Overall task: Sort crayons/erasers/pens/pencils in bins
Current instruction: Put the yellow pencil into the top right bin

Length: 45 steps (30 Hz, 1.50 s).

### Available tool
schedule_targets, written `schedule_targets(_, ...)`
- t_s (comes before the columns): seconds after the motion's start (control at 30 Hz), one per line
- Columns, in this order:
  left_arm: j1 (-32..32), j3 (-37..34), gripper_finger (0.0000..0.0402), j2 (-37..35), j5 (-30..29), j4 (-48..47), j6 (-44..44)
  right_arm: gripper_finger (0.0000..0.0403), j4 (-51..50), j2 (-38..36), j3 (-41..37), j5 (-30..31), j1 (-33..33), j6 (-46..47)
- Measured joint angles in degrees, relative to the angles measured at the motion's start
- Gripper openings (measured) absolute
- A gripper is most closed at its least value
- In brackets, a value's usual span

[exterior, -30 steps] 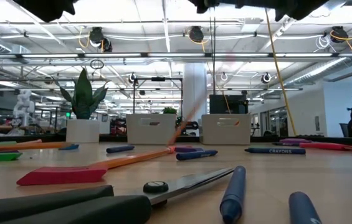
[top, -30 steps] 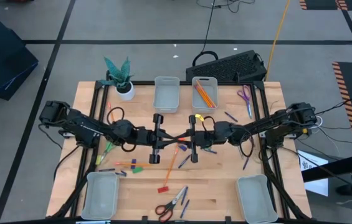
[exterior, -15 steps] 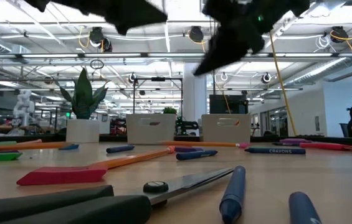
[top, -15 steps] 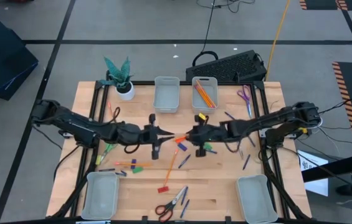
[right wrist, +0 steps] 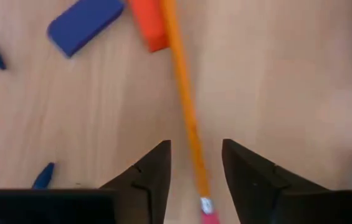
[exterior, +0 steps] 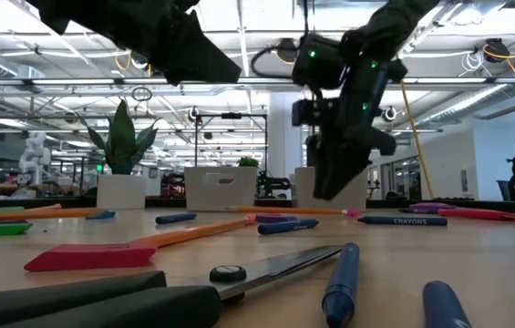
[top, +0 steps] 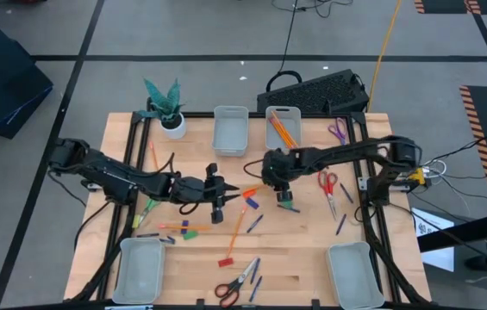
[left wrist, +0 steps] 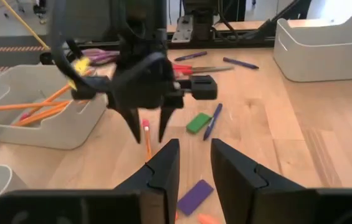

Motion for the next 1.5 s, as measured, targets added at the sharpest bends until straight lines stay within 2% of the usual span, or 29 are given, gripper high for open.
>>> schedule_targets(0.27, 0.0, 0.0, 0.0095, 0.0, 0.1, -2.0, -1.9, 0.0109, -1.2, 4.8, 1.4, 1.7, 0.1, -2.4)
schedule_targets(0.57, -0.1, 0.0, 0.0095, 0.0, -0.1, -3.1, -3.7, 0.0017, -2.4, 4.4, 1.3, 2.1, 0.1, -3.4)
schedule_targets(0.7, -0.3, 0.0, 0.0095, 0.0, -0.2, -5.5, -5.0, 0.0019, -3.7, 3.2, 1.1, 2.7, 0.9, -2.2)
schedule_targets(0.8, -1.3, 0.0, 0.0095, -0.5, -0.3, -10.4, -6.5, 0.0026, -5.6, -1.0, 0.8, 6.7, 2.2, 0.6)
schedule_targets(0.9, -3.3, 0.1, 0.0095, -0.8, -3.6, -14.0, -8.9, 0.0021, -9.4, -7.6, 2.0, 13.8, 2.5, 5.8)
schedule_targets(0.97, -4.8, 0.0, 0.0095, -0.9, -7.0, -16.9, -9.5, 0.0016, -14.6, -11.2, 4.5, 19.3, 1.9, 12.5)
schedule_targets(1.07, -6.1, 0.0, 0.0094, -1.2, -11.3, -17.4, -9.6, 0.0016, -24.5, -13.9, 11.5, 25.5, -1.4, 27.6)
schedule_targets(1.17, -6.2, 0.0, 0.0094, -1.2, -13.4, -16.6, -9.0, 0.0022, -34.6, -12.9, 19.1, 24.8, -7.4, 35.4)
schedule_targets(1.27, -5.9, 0.0, 0.0094, -1.2, -13.7, -15.8, -9.2, 0.0022, -38.4, -9.9, 23.5, 22.9, -13.5, 36.6)
schedule_targets(1.43, -6.2, 0.0, 0.0094, -1.2, -12.5, -16.6, -12.7, 0.002, -41.9, -2.8, 24.7, 9.7, -22.6, 37.7)
schedule_targets(1.5, -6.8, 0.0, 0.0094, -1.2, -12.2, -17.2, -13.7, 0.0021, -43.2, 0.0, 24.7, 7.3, -24.8, 37.9)
